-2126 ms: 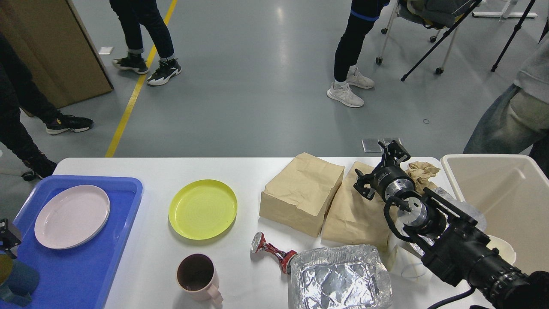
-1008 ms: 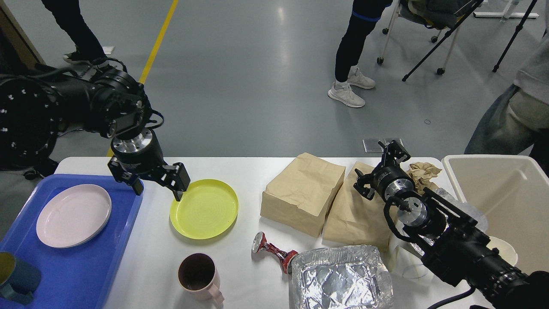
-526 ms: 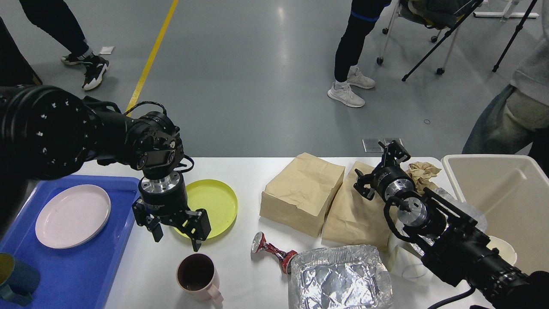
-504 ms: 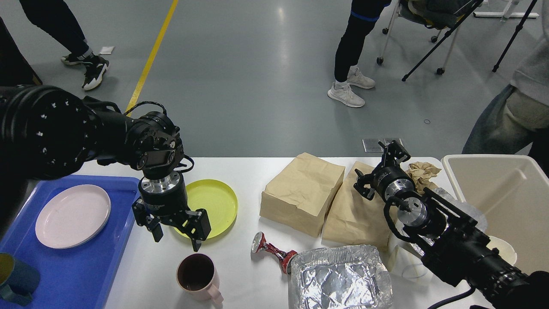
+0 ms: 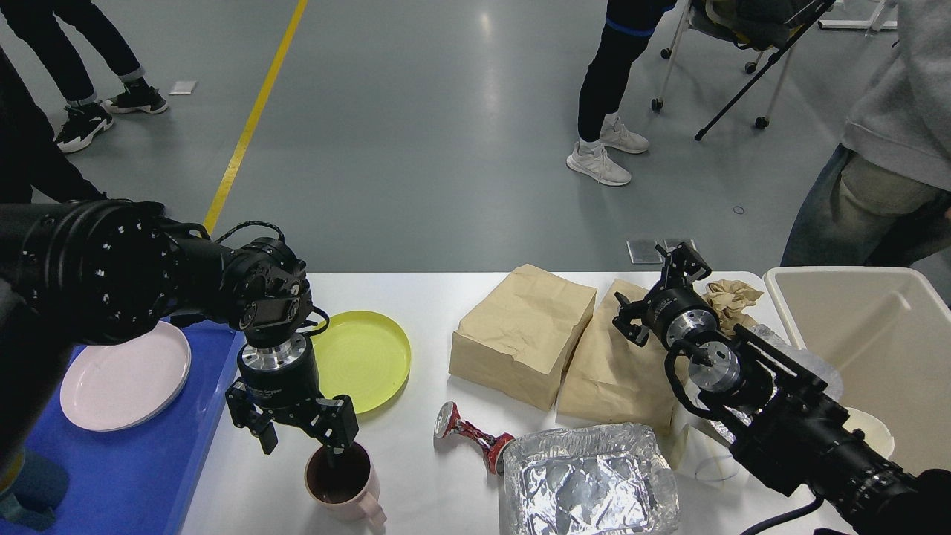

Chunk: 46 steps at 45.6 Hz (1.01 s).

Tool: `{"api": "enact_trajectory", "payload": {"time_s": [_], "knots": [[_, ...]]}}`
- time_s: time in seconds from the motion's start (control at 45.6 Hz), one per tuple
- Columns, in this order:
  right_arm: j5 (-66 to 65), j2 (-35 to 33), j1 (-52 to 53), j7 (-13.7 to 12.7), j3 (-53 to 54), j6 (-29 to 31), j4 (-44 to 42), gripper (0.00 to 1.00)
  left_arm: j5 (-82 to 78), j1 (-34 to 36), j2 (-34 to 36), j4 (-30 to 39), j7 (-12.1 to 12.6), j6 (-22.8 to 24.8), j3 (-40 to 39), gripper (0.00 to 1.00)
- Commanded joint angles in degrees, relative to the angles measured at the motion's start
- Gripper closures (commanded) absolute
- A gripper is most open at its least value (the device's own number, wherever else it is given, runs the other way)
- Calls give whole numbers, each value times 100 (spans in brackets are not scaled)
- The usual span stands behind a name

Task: Tidy desktop
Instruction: 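Raise the left gripper and move it over the pink mug, then grasp the pink mug rim with the left gripper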

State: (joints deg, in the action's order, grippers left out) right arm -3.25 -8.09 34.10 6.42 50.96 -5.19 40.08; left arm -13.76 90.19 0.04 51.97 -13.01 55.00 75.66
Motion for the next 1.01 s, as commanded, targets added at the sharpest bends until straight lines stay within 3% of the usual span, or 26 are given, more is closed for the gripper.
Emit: {"api": "enact_trajectory", "payload": {"time_s": [0.0, 0.153, 0.373, 0.46, 0.723, 0.811, 0.855, 0.986], "knots": [[0, 0, 0, 0, 2, 0, 0, 0, 14, -107, -4, -240, 97, 0, -8, 9], [0, 0, 0, 0, 2, 0, 0, 0, 14, -283, -39, -354, 132, 0, -174, 9], [0, 0, 0, 0, 2, 9, 0, 0, 22, -459, -83, -424, 457, 0, -544, 13], [0, 0, 0, 0, 2, 0, 0, 0, 22, -468, -75, -425, 492, 0, -553, 26], [0, 0, 0, -9, 2, 0, 0, 0, 22, -485, -75, -425, 527, 0, -544, 47], [0, 0, 0, 0, -7, 9, 0, 0, 31, -503, -75, -425, 580, 0, -553, 65], [0, 0, 0, 0, -7, 0, 0, 0, 40, -485, -66, -416, 615, 0, -553, 82], [0, 0, 0, 0, -7, 0, 0, 0, 40, -503, -75, -416, 615, 0, -509, 99]]}}
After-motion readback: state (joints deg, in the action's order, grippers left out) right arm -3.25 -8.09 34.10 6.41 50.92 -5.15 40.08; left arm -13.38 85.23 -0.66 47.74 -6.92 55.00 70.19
